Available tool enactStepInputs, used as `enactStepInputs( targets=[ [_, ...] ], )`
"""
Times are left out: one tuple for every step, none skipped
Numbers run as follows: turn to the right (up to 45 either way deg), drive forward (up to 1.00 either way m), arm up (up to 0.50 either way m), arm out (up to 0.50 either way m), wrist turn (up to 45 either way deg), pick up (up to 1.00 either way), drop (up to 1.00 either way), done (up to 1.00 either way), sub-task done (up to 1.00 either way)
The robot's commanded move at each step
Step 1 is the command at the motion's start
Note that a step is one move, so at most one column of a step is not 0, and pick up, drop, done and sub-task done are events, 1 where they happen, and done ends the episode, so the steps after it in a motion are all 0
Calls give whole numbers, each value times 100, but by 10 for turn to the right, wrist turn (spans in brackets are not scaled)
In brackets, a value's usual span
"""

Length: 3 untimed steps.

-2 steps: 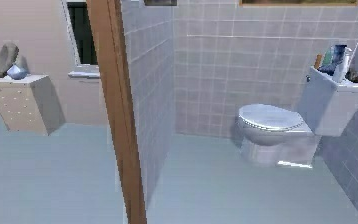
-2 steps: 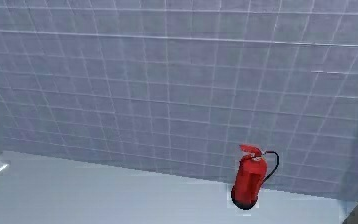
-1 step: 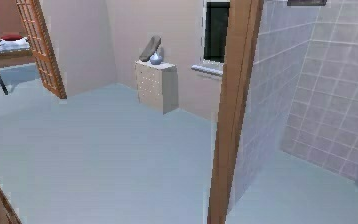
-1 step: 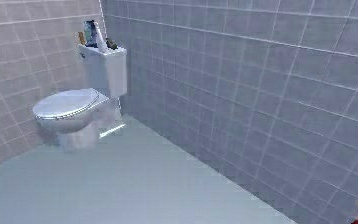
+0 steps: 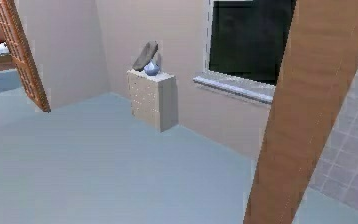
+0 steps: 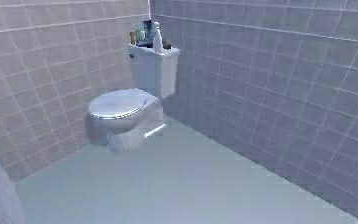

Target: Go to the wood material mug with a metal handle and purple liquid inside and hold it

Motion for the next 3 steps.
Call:
enactStepInputs(
  targets=[
    [-210, 0, 0, 0, 0, 0, 0, 0, 0],
    [0, 60, 0, 0, 0, 0, 0, 0, 0],
    [270, 0, 0, 0, 0, 0, 0, 0, 0]
  ],
)
